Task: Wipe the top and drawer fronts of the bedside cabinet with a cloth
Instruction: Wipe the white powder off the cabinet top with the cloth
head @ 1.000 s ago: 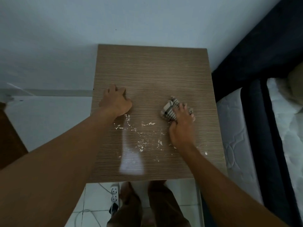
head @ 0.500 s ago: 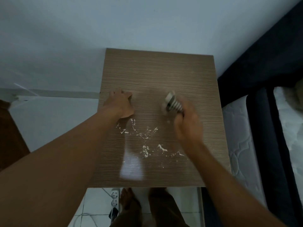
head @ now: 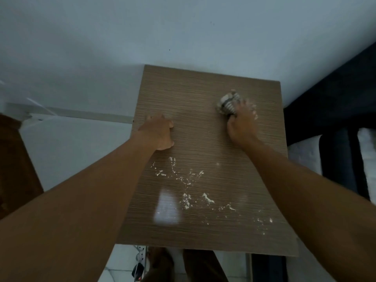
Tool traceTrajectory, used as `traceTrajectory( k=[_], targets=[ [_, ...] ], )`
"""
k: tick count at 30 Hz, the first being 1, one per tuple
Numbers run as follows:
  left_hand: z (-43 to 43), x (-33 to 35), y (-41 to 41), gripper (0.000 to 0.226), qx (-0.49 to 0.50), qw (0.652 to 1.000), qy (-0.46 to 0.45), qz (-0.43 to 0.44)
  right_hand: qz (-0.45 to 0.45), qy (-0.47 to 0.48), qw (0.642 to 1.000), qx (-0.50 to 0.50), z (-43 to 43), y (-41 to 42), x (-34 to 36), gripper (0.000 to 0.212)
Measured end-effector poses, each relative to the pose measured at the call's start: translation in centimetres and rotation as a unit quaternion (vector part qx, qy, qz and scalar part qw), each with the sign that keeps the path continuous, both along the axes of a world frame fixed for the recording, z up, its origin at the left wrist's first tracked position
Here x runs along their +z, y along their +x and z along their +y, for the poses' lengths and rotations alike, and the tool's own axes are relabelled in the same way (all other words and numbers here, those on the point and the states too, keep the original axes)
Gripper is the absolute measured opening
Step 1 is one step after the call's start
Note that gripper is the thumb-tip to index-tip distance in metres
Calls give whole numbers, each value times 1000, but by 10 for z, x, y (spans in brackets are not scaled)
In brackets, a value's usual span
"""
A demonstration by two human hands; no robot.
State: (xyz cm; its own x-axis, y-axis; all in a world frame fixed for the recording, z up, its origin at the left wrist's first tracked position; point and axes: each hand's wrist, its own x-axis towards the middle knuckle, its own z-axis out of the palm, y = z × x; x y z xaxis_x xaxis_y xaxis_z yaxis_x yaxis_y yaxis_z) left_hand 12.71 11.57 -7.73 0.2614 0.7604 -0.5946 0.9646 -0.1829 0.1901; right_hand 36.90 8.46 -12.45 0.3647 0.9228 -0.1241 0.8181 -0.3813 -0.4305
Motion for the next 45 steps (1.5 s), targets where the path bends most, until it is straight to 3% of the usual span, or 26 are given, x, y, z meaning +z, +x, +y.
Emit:
traceTrajectory(
  k=[6,15,20,23,26,28,31,36,42,45],
  targets=[
    [0,2,-2,64,-9,1000,-9,4,55,34,982,175,-72,-74,4,57],
    [1,4,-8,63,-33,999,-16,4,98,22,952,289,-168,-105,13,47],
    [-1,3,-16,51,47,992,62,-102,141,134,958,210,-117,-81,55,37],
    [-1,-3,-28,57,111,979,149,-86,102,157,971,150,-53,-64,64,36],
    [-2,-12,-44,73,204,971,110,-54,49,134,985,93,15,-57,64,38],
    [-1,-19,-53,71,244,963,57,-101,64,134,986,80,53,-61,61,38],
    [-2,-20,-56,70,268,946,22,-180,115,139,979,97,100,-75,57,34],
    [0,-21,-60,87,281,943,13,-179,4,77,983,165,147,-107,38,38],
    [2,-23,-66,88,290,936,-2,-197,6,51,975,216,143,-126,-4,54],
    [4,-24,-72,83,277,941,-22,-193,20,46,955,293,119,-131,-3,53]
  ],
)
